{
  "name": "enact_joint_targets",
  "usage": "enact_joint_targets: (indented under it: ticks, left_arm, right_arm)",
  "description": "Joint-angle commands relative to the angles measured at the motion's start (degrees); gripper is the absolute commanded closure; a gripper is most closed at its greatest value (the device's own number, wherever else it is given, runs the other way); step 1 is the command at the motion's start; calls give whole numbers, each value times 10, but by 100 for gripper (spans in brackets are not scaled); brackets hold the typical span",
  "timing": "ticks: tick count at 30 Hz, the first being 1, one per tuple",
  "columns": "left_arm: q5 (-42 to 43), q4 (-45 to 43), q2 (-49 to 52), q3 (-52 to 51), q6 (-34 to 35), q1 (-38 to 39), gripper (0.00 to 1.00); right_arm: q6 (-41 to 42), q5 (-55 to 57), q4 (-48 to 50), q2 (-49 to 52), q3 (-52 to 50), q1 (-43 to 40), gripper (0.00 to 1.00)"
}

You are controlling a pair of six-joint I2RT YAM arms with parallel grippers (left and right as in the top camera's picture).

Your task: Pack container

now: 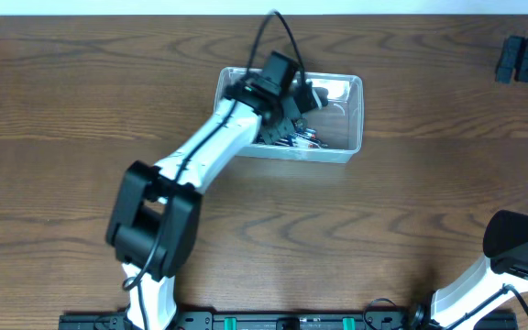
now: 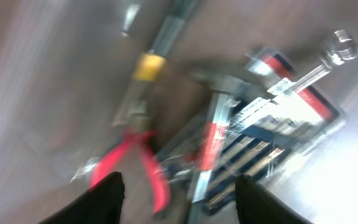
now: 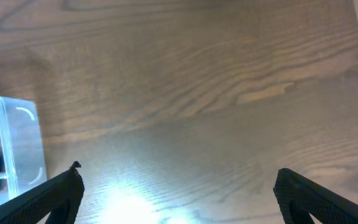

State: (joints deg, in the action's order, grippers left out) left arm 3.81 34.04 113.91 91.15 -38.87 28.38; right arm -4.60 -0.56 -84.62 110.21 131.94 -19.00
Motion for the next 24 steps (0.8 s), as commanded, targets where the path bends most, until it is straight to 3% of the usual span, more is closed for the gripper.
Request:
enact_joint_targets:
  ticks: [1, 3, 10, 17, 24]
  left_arm:
    - [-16, 2, -78, 50, 83, -43, 19]
    - [-15, 13, -110, 61, 142, -75, 2]
    - [-14, 127, -215, 63, 323, -226, 1]
    - [18, 249, -310, 37, 309, -290, 1]
    - [19, 225, -474, -124, 317, -285, 1]
  right_arm:
    - [-4, -38, 8, 4, 2, -1, 1]
    - [-14, -73, 17, 4, 2, 2, 1]
    - [15, 29, 34, 3, 2, 78, 1]
    - [51, 41, -17, -1, 2, 147, 1]
    - [75, 40, -86, -56, -2, 165, 3]
